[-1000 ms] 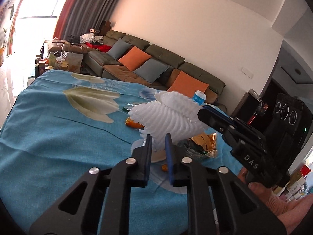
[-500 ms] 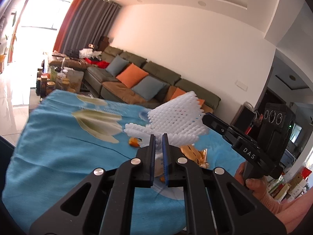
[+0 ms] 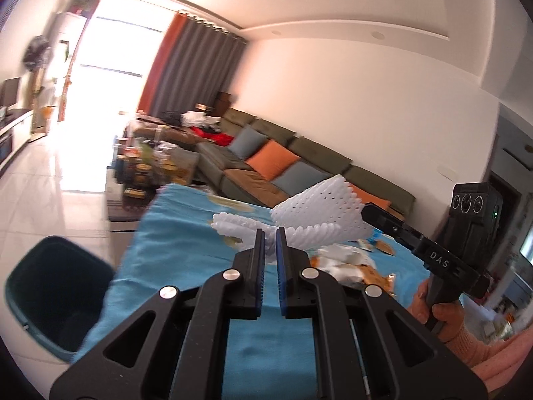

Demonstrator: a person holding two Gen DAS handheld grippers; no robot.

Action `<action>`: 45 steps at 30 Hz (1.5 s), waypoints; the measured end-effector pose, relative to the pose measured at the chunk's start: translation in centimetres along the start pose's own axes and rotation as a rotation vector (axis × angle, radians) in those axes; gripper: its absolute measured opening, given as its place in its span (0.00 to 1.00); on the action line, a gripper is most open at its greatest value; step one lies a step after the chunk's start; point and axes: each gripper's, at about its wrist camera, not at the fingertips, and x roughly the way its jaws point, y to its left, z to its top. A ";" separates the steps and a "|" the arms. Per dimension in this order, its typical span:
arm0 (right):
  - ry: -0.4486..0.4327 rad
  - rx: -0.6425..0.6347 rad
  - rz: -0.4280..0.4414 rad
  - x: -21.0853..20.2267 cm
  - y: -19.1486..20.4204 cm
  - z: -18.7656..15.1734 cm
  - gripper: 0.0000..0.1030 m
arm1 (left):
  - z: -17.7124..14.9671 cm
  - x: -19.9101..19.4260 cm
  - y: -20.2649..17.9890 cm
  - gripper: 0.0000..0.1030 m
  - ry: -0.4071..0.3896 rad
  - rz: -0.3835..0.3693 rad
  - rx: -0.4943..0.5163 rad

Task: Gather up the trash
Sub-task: 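Carry the foam net over the teal bin and open both grippers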

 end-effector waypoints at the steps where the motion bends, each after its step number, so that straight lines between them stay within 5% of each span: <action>1: 0.008 0.001 0.019 0.8 0.5 0.0 0.04 | 0.1 -0.8 0.8 0.07 -0.005 0.026 -0.013; 12: 0.139 0.010 0.246 10.8 6.4 -0.3 0.04 | 0.1 -7.7 9.5 0.07 -0.045 0.301 -0.121; 26: 0.323 0.014 0.398 21.2 11.6 -2.9 0.04 | -2.4 -9.0 19.6 0.07 0.015 0.540 -0.220; 39: 0.589 0.018 0.355 28.1 13.7 -5.9 0.09 | -6.0 -4.2 24.8 0.09 0.128 0.645 -0.254; 42: 0.617 0.037 0.326 28.3 13.6 -6.2 0.20 | -6.1 -2.6 25.1 0.15 0.152 0.648 -0.260; 45: 0.613 0.046 0.309 28.0 13.5 -6.2 0.25 | -6.2 -0.9 25.8 0.31 0.178 0.646 -0.265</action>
